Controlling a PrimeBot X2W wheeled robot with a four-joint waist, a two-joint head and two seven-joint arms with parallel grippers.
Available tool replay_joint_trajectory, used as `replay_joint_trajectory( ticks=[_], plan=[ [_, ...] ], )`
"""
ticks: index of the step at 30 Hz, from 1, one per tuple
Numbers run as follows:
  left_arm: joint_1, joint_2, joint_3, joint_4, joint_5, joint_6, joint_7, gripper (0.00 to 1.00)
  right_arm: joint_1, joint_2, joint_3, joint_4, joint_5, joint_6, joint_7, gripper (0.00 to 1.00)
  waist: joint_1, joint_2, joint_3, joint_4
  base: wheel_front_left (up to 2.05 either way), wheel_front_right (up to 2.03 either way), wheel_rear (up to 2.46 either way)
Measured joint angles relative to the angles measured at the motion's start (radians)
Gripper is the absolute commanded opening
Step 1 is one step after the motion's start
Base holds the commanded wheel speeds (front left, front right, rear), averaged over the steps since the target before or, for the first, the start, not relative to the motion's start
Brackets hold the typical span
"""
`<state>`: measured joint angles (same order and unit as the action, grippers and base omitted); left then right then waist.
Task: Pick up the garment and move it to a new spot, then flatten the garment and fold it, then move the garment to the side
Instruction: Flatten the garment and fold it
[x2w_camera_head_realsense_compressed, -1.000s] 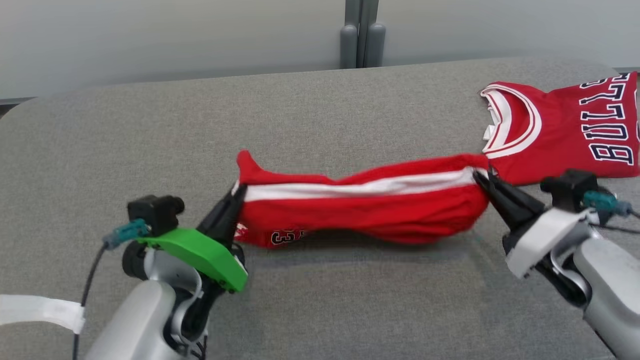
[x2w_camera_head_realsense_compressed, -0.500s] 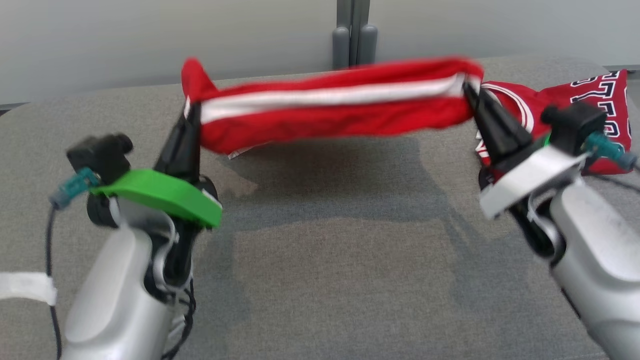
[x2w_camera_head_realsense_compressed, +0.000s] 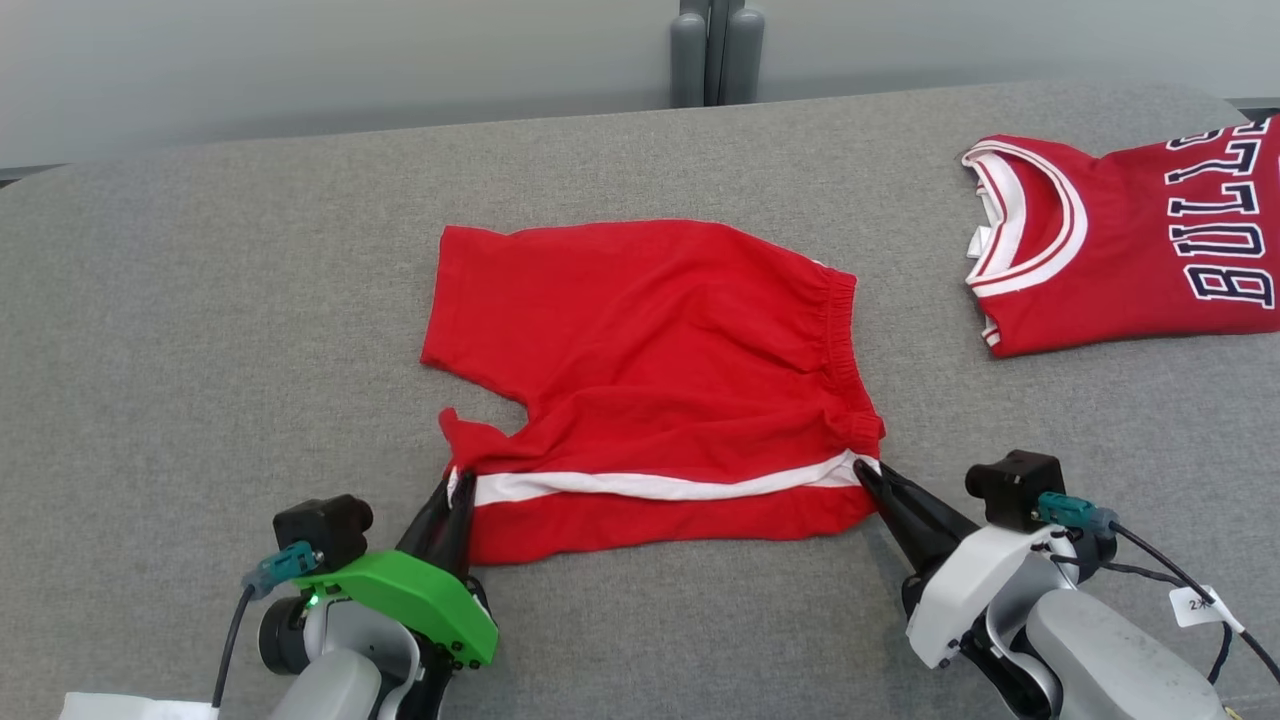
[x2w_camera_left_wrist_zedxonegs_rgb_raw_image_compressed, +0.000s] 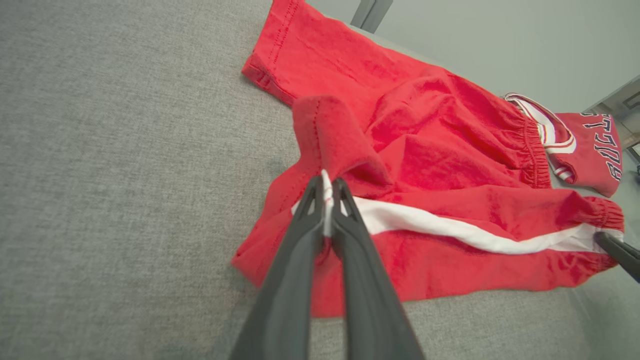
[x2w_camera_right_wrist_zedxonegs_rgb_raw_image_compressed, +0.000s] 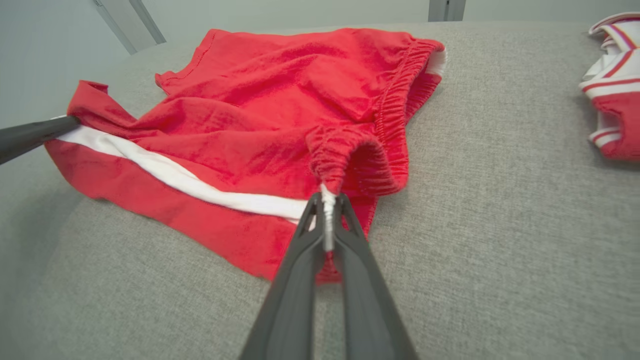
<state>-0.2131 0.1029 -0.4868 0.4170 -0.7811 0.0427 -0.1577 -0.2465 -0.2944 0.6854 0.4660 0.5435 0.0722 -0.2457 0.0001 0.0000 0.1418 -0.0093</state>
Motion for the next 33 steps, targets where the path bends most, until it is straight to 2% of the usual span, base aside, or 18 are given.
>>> replay_joint_trajectory(
  ticks=[14, 23, 29, 33],
  plan=[
    [0.036, 0.007, 0.016, 0.027, -0.008, -0.026, -0.037, 1.00, 0.014, -0.004, -0.041, 0.052, 0.000, 0.007, -0.002, 0.00, 0.0000, 0.0000, -0.024, 0.018, 0.00, 0.00, 0.00],
    [0.058, 0.008, 0.028, 0.019, -0.008, -0.037, -0.054, 1.00, 0.023, -0.049, -0.045, 0.088, -0.047, 0.007, -0.004, 0.00, 0.0000, 0.0000, -0.040, 0.026, 0.00, 0.00, 0.00],
    [0.056, 0.015, -0.006, 0.024, -0.008, -0.062, -0.027, 1.00, 0.041, -0.086, 0.037, 0.161, -0.116, 0.016, -0.004, 0.00, -0.0001, 0.0000, -0.051, 0.024, 0.00, 0.00, 0.00],
    [0.055, 0.015, -0.033, 0.029, -0.011, -0.083, 0.012, 1.00, 0.041, -0.106, 0.056, 0.190, -0.148, 0.016, -0.005, 0.00, -0.0001, 0.0000, -0.056, 0.020, 0.00, 0.00, 0.00]
  ],
)
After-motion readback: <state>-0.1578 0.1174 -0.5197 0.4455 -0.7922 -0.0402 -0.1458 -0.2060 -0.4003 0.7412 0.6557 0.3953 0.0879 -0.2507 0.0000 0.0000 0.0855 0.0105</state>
